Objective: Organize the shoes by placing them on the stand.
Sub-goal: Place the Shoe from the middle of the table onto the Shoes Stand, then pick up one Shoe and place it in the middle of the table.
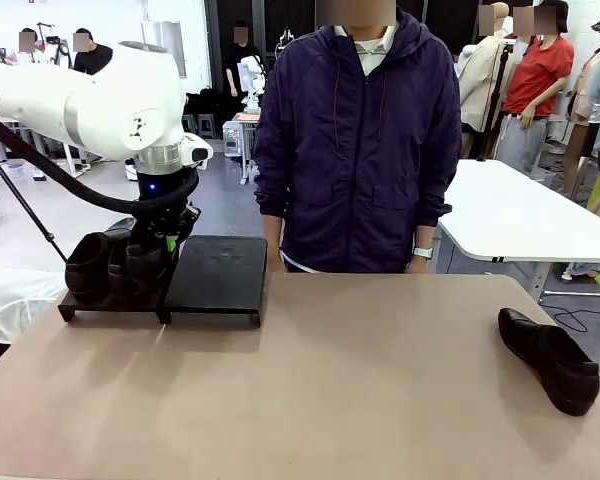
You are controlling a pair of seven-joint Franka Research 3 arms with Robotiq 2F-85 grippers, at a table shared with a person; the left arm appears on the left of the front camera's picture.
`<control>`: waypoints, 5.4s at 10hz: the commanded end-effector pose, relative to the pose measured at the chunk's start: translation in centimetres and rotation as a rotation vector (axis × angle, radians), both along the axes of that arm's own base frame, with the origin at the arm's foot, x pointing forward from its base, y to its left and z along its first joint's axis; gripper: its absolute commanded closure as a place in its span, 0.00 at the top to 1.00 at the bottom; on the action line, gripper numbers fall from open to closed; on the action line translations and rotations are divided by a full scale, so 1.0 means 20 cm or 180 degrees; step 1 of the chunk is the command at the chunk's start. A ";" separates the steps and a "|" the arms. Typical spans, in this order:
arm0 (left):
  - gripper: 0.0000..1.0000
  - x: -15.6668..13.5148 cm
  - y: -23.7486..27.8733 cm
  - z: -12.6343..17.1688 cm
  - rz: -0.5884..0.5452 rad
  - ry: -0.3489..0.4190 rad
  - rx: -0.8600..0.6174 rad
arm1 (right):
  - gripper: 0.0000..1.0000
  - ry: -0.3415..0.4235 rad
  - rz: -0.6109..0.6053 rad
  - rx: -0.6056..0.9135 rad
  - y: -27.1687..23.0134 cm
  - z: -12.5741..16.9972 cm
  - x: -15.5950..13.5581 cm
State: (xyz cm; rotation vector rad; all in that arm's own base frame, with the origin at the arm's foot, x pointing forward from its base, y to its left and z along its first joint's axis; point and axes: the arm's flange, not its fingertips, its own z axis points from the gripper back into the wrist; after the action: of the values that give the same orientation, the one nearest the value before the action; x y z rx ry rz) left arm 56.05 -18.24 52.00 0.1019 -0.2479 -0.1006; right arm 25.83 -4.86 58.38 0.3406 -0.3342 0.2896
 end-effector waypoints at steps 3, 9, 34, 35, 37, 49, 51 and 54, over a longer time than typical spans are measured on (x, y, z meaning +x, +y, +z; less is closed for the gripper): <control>0.00 0.18 0.03 -0.17 -0.0070 -0.0283 -0.0303 | 1.00 -0.0004 0.0027 0.0040 0.00 0.01 0.00; 0.00 0.22 -0.03 -0.35 -0.0044 -0.0349 -0.0292 | 1.00 -0.0004 0.0027 0.0040 0.00 0.01 0.00; 0.82 -1.59 0.71 0.10 -0.1202 0.0415 -0.2405 | 1.00 -0.0004 0.0027 0.0040 0.00 0.01 0.00; 0.82 -1.59 0.71 0.10 -0.1202 0.0415 -0.2405 | 1.00 -0.0004 0.0027 0.0040 0.00 0.01 0.00; 0.82 -1.59 0.71 0.10 -0.1202 0.0415 -0.2405 | 1.00 -0.0004 0.0027 0.0040 0.00 0.01 0.00; 0.82 -1.59 0.71 0.10 -0.1202 0.0415 -0.2405 | 1.00 -0.0670 -0.0167 -0.1444 0.20 -0.48 0.31; 0.82 -1.59 0.71 0.10 -0.1202 0.0415 -0.2405 | 1.00 -0.0779 -0.0113 -0.1671 0.14 -0.64 0.39; 0.82 -1.59 0.71 0.10 -0.1202 0.0415 -0.2405 | 1.00 -0.0755 0.0067 -0.1555 0.21 -0.36 0.48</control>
State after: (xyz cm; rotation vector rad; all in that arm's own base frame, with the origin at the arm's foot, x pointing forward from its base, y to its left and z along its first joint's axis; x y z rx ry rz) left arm 24.41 -4.15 53.91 -0.6827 -0.1628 -0.3797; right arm 36.60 -1.55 49.75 -0.1653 -0.4619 0.4160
